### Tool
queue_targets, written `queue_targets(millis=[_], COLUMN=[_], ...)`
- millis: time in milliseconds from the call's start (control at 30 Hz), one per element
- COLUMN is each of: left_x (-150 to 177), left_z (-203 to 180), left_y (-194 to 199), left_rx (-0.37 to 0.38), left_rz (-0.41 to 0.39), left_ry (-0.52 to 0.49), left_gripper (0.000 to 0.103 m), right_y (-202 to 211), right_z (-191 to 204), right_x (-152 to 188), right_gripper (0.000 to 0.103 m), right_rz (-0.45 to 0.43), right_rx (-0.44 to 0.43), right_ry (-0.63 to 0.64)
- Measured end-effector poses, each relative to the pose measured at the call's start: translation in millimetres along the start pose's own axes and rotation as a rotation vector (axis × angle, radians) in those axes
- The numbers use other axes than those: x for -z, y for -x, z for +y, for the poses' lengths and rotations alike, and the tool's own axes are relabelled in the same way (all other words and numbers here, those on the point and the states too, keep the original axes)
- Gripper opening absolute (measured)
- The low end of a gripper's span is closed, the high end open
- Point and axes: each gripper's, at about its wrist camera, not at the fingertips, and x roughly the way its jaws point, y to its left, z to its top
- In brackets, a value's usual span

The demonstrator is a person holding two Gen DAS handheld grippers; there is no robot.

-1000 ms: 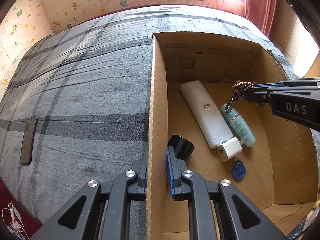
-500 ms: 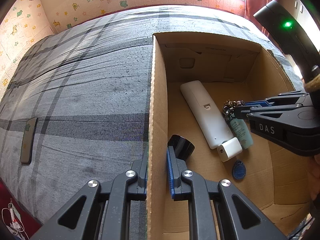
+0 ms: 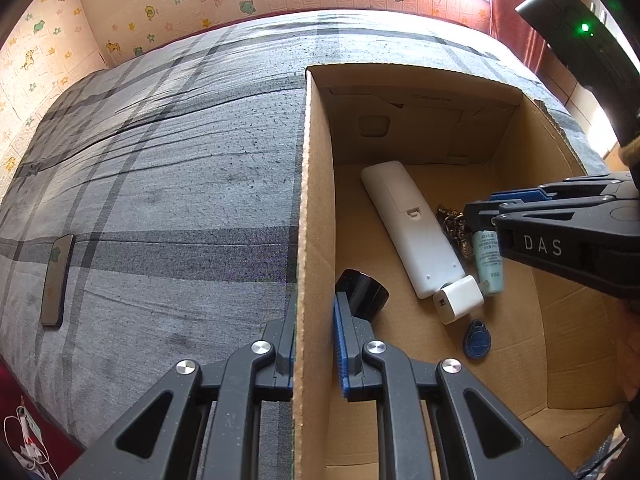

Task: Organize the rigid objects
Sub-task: 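Lower the keychain into the box and open the right gripper, then move the right gripper out of the box to the white charger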

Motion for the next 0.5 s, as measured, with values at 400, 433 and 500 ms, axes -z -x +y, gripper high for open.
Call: queue_targets(millis=[400,433,500], left_x=[-1,-1,-2], left_z=[-1,-1,-2], left_y=[0,0,0], left_rx=[-0.003,-0.004,-0.007], left_rz=[0.003,0.003,0.004], left_ry=[-0.001,-0.001,-0.003], left_gripper=[0.015,0.015,0.016], right_y=[36,39,48], right_z=[1,0,-2], right_x=[8,9,10], right_gripper=[0.044,0.044,0.049], right_rz=[-0.072,-0.078,-0.091], right_rx=[0.001,0.004,0.005], right_ry=[0.003,0.004,0.002])
